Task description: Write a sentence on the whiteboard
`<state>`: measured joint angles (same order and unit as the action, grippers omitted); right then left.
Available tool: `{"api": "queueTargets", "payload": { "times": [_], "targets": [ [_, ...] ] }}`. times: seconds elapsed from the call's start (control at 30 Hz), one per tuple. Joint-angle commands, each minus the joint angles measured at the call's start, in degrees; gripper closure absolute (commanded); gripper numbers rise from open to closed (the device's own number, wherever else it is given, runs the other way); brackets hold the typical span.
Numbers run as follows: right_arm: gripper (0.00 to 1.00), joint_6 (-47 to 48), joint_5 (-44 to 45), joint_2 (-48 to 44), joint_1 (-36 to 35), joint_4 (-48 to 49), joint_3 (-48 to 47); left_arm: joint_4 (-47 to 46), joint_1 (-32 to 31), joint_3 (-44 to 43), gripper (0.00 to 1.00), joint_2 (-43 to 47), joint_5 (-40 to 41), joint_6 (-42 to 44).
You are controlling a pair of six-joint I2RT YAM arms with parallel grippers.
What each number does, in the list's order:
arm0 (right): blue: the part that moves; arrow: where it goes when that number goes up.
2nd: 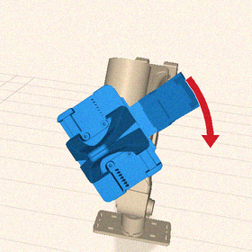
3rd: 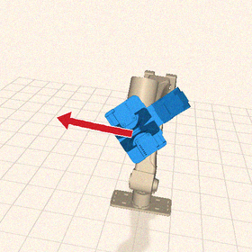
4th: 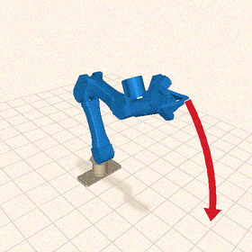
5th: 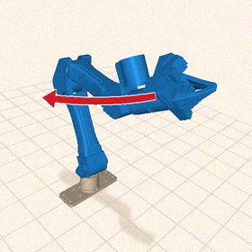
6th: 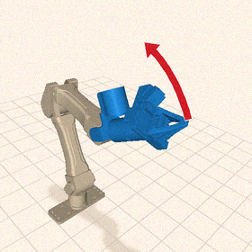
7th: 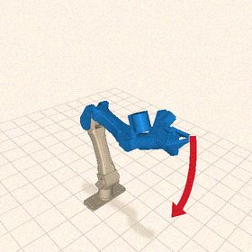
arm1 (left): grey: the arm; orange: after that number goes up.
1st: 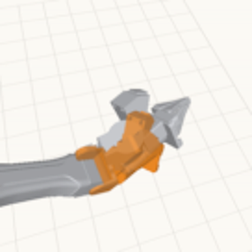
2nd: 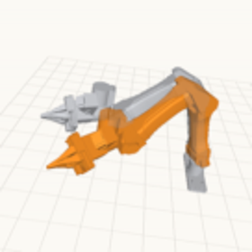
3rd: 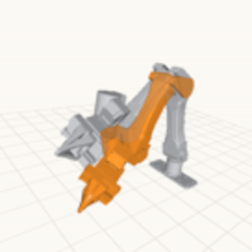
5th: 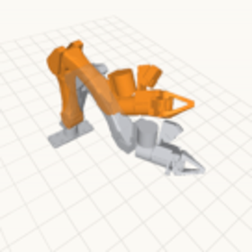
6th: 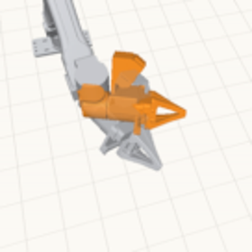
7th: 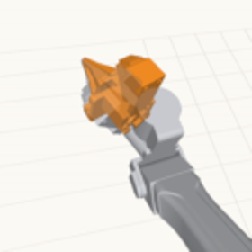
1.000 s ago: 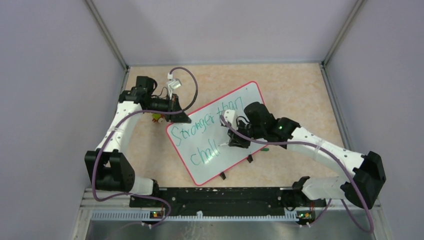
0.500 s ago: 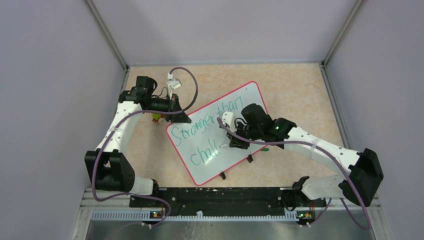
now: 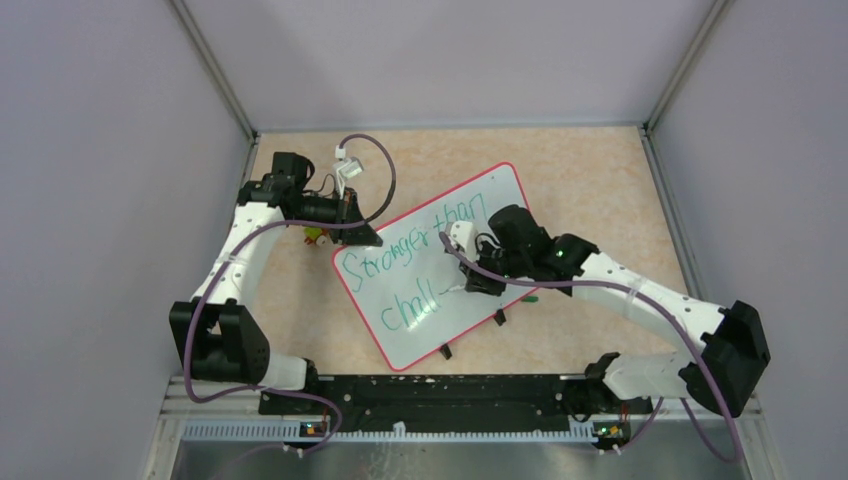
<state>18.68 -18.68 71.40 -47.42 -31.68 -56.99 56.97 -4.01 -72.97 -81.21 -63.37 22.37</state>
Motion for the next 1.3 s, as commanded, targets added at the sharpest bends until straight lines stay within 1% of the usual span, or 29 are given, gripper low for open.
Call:
{"api": "queueTargets", "payload": {
  "times": [0.0, 0.37, 0.53, 0.83, 1.27],
  "targets": [
    [1.00, 2.07, 3.91, -1.30, 1.58, 0.14, -1.69, -2.91, -1.19, -1.12, 1.00, 1.42, 1.41, 3.65],
    [1.00, 2.24, 3.82, 1.29, 1.77, 1.55, -5.58, -2.86, -1.26, -1.10, 1.00, 1.53, 1.59, 3.73],
    [1.00, 2.12, 2.19, 2.66, 1.51, 1.68, -6.29, -2.85, -1.23, -1.04, 1.00, 1.44, 1.66, 3.81],
    [1.00, 1.10, 1.36, 3.74, -1.59, 2.91, -4.77, -2.83, -1.26, -1.12, 1.00, 1.40, 1.84, 3.99],
    [1.00, 1.36, 1.59, 1.95, -1.76, 2.10, -0.15, -2.87, -1.26, -1.12, 1.00, 1.33, 1.80, 3.99]
  ]
}}
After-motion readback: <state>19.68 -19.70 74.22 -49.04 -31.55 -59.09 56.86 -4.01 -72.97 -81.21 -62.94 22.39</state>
